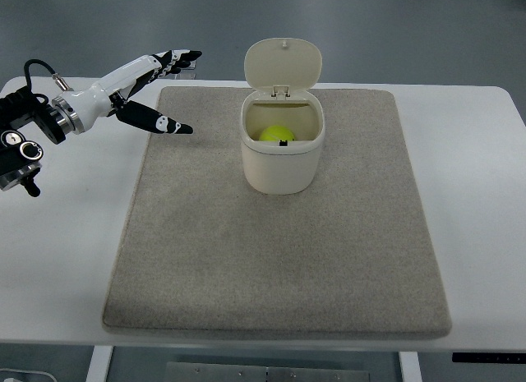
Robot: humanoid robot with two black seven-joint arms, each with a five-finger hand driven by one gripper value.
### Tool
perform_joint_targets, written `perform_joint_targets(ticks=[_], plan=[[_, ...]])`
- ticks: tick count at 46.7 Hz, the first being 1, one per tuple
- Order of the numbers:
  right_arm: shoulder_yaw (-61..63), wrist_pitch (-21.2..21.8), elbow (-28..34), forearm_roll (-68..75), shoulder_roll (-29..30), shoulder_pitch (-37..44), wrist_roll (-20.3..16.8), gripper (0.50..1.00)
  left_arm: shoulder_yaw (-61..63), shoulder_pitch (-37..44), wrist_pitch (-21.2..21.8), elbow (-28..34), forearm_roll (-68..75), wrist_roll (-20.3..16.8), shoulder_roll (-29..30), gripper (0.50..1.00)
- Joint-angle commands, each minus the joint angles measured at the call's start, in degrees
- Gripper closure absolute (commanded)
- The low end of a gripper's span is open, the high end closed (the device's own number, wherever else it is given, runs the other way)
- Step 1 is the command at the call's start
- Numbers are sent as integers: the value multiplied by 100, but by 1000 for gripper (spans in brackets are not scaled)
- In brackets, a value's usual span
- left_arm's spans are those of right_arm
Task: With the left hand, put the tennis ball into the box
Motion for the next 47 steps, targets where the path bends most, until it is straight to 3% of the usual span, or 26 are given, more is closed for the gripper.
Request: perform_joint_targets(ticks=[1,12,22,32,38,47], plan=[[-2,0,0,0,0,0,0,560,-9,106,-113,156,-679,10,-133,501],[-2,0,0,0,0,0,0,562,-18,115,-1080,754,-2482,54,-353,501],[-2,0,0,0,0,0,0,562,-123,185,-1554,1071,-3237,71,-423,501],[-2,0,0,0,0,0,0,562,-123,194,-2960,1721,-4504,133,-449,501],[-2,0,0,0,0,0,0,562,-132,229,-3471,2002,-4873,475,-467,501],[-2,0,0,0,0,0,0,562,-141,247,-3629,2319,-5875,1362,-572,501]])
